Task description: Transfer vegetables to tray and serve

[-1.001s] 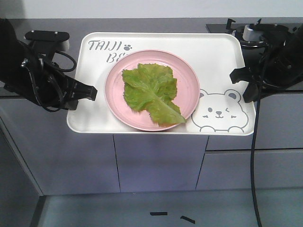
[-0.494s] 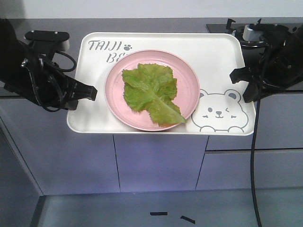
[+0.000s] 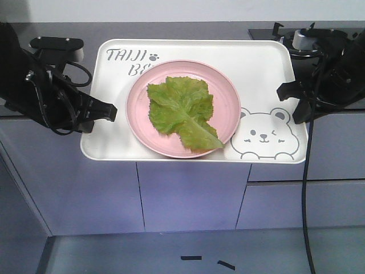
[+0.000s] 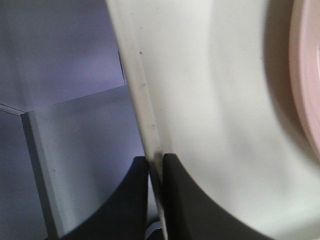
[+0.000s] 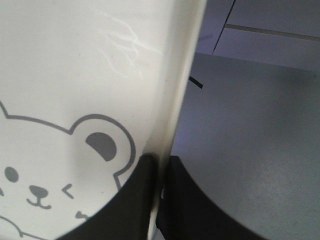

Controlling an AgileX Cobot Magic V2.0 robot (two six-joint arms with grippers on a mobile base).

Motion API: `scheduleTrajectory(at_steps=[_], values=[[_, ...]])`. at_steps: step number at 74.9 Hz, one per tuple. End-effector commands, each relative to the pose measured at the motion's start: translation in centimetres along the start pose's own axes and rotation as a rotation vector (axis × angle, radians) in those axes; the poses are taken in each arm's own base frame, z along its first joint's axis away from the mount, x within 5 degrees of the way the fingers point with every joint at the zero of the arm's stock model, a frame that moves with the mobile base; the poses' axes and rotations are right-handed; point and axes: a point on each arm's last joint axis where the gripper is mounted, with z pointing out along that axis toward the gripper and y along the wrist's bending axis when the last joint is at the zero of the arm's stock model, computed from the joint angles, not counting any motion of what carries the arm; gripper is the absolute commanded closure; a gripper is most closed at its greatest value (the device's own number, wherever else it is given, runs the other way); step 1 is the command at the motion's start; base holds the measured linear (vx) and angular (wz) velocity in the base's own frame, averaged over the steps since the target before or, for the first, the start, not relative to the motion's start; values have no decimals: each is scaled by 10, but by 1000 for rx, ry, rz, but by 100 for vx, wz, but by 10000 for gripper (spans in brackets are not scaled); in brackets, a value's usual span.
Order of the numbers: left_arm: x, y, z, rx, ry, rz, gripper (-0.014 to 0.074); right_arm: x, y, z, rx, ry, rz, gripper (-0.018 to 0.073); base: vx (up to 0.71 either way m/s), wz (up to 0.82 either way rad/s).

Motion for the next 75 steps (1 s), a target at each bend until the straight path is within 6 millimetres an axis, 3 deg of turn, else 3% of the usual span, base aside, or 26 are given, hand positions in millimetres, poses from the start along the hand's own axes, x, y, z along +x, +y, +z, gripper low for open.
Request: scheduleTrajectory(at_steps=[1, 75], values=[[-10, -14, -26, 108, -150, 1, 602, -3, 17, -26, -83, -117, -22, 565, 0, 0], [-10, -14, -26, 108, -150, 1, 602, -3, 17, -26, -83, -117, -22, 565, 0, 0]])
